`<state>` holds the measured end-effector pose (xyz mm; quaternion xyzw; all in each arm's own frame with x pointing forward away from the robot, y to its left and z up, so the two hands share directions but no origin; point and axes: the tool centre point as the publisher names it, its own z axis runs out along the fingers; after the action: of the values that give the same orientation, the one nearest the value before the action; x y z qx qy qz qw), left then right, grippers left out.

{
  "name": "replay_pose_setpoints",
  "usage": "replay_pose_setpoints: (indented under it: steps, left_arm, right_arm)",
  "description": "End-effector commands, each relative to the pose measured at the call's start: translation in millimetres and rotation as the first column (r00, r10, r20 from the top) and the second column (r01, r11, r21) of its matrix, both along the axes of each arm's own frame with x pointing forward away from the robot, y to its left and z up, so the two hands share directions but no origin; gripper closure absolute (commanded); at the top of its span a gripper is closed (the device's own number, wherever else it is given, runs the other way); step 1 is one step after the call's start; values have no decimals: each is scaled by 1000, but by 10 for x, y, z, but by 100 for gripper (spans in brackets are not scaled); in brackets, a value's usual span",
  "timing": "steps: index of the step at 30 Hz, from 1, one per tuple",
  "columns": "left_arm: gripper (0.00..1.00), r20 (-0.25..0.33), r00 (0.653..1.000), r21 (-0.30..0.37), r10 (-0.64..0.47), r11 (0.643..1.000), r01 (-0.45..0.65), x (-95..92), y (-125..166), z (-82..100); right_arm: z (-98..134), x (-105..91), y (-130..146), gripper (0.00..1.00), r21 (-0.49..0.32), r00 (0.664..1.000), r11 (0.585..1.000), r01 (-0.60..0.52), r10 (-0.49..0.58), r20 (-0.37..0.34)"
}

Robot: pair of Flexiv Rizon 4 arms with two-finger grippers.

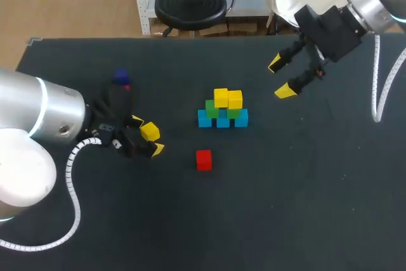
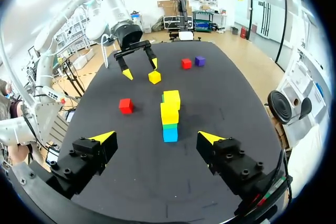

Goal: Place the blue cubes, place green cubes on the blue cubes, place the yellow cubes on the green cubes, then place the red cubes on the yellow cubes, and place purple cube on the red cubes.

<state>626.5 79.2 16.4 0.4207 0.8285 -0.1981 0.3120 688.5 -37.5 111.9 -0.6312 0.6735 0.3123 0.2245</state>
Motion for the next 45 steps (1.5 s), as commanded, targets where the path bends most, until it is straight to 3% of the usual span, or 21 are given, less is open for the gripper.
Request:
replay_pose_setpoints:
  steps: [1, 7, 8, 10, 11, 13, 14, 17, 19, 20, 21, 22, 27, 28, 32, 38, 45]
  left_arm:
    - [0, -6, 1000, 5, 5, 1000, -5, 16, -4, -34]
    - [4, -15, 1000, 4, 6, 1000, -6, 29, -10, -60]
    - [9, -17, 1000, 4, 6, 1000, -5, 30, -13, -67]
    - [27, -31, 1000, 12, 6, 1000, -5, 35, -17, -90]
    - [40, -32, 999, 8, 3, 1000, -3, 37, -16, -94]
    - [76, -32, 999, 10, 2, 1000, -1, 38, -16, -96]
    - [82, -32, 999, 9, 1, 1000, 0, 39, -16, -97]
    - [80, -31, 1000, 10, 2, 1000, -2, 42, -16, -99]
    - [66, -34, 999, 13, 16, 1000, -15, 44, -17, -101]
    - [54, -36, 999, 12, 19, 1000, -19, 44, -17, -101]
    - [19, -39, 999, 17, 30, 999, -29, 41, -18, -100]
    - [0, -39, 999, 16, 30, 999, -30, 40, -16, -100]
    - [0, 8, 999, -23, -36, 999, 37, 44, -8, -93]
    - [0, 37, 996, -33, -79, 996, 81, 68, -1, -82]
    - [0, 55, 983, -29, -176, 984, 178, 190, 52, -59]
    - [0, 37, 952, -42, -304, 951, 305, 318, 170, -34]
    - [0, 19, 939, -13, -344, 939, 344, 337, 152, 5]
  right_arm:
    - [-2, 0, 1, 0, 0, 1000, 1000, 0, 0, 1]
    - [-2, 0, 1, 0, 0, 1000, 1000, 0, 0, 1]
    - [-2, 0, 1, 0, 0, 1000, 1000, 0, 0, 1]
    - [-2, 0, 1, 0, 0, 1000, 1000, 0, 0, 1]
    - [-2, 0, 1, 0, 0, 1000, 1000, 0, 0, 1]
    - [-2, 0, 1, 0, 0, 1000, 1000, 0, 0, 1]
    - [-2, 0, 1, 0, 0, 1000, 1000, 0, 0, 1]
    - [-2, 0, 1, 0, 0, 1000, 1000, 0, 0, 1]
    - [-2, 0, 1, 0, 0, 1000, 1000, 0, 0, 1]
    - [-2, 0, 1, 0, 0, 1000, 1000, 0, 0, 1]
    - [-2, 0, 1, 0, 0, 1000, 1000, 0, 0, 1]
    - [-2, 0, 1, 0, 0, 1000, 1000, 0, 0, 1]
    - [-2, 0, 1, 0, 0, 1000, 1000, 0, 0, 1]
    - [-2, 0, 1, 0, 0, 1000, 1000, 0, 0, 1]
    - [-2, 0, 1, 0, 0, 1000, 1000, 0, 0, 1]
    - [-2, 0, 1, 0, 0, 1000, 1000, 0, 0, 1]
    - [-2, 0, 1, 0, 0, 1000, 1000, 0, 0, 1]
